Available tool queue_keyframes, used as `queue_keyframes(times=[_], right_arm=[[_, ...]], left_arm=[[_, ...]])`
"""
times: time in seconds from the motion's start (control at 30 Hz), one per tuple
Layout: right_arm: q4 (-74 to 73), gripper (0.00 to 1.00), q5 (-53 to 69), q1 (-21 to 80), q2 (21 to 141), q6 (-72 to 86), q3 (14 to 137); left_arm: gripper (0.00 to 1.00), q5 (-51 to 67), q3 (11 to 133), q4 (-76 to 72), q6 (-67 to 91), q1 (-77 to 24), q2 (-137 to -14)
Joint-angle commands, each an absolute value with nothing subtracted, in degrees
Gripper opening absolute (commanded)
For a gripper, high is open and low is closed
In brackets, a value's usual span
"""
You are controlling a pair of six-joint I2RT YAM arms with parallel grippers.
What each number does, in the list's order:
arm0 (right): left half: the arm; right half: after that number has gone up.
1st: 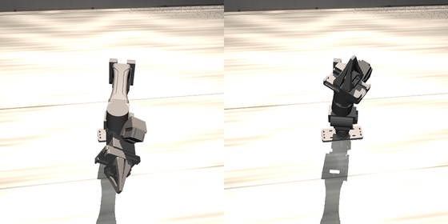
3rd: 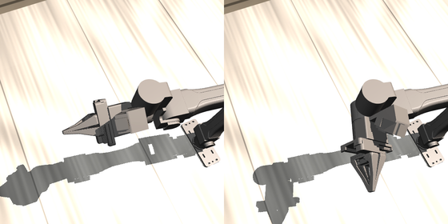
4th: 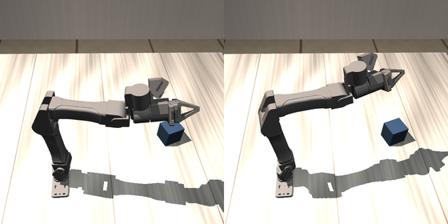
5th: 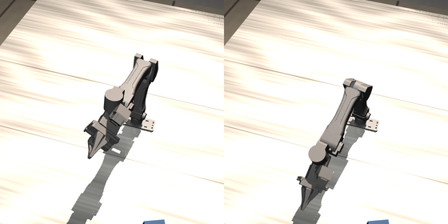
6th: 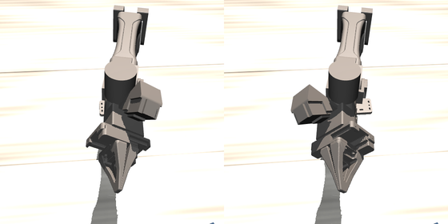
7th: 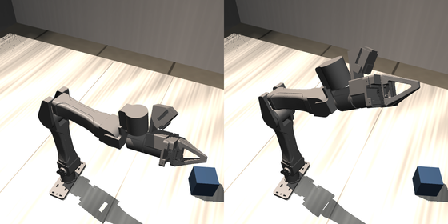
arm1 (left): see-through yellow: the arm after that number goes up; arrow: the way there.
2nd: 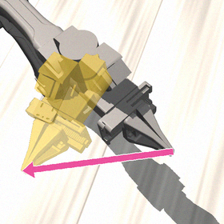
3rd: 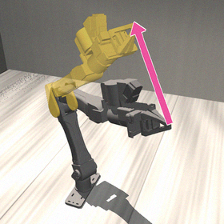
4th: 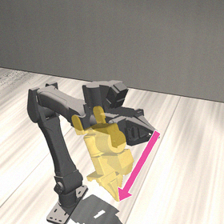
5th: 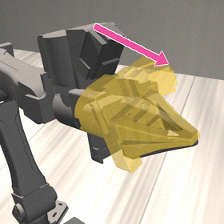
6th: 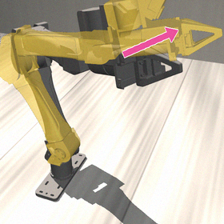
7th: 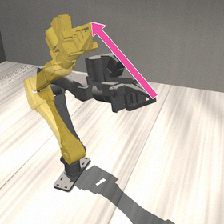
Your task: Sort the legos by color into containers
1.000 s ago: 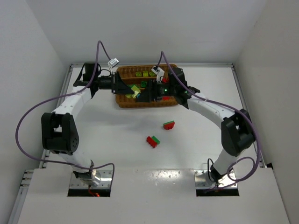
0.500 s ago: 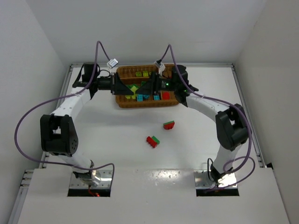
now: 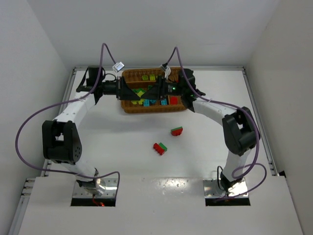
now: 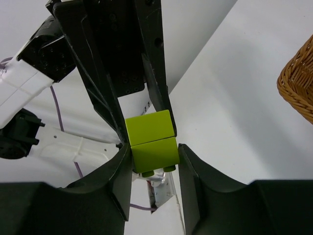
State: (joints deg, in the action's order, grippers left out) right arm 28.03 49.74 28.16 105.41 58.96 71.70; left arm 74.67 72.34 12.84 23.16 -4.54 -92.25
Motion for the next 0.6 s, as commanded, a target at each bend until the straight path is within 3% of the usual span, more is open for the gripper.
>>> queue_keyframes(times=[0.0,0.13,0.37,0.47,0.57], right_arm=[[31.6,0.16,48.6,28.2,104.8,58.9,72.9],[23.8,0.10,46.0,27.0,101.2,55.0,68.5],[8.9,0.10,38.4,24.5,95.9,47.3,64.9],[1.7,0.10,32.2,24.0,93.4,43.9,64.9],[-8.0,0.10,16.2,24.0,90.3,41.1,68.0]], left_arm=[[0.00,75.6,72.8,11.4,22.4,-5.1,-89.9],[0.00,71.1,73.9,11.4,25.4,-3.5,-90.4],[0.00,67.5,76.3,7.1,31.2,-1.8,-92.4],[0.00,65.2,78.3,5.3,34.9,-1.8,-94.3],[0.00,55.5,85.4,5.3,39.4,-1.8,-99.3]])
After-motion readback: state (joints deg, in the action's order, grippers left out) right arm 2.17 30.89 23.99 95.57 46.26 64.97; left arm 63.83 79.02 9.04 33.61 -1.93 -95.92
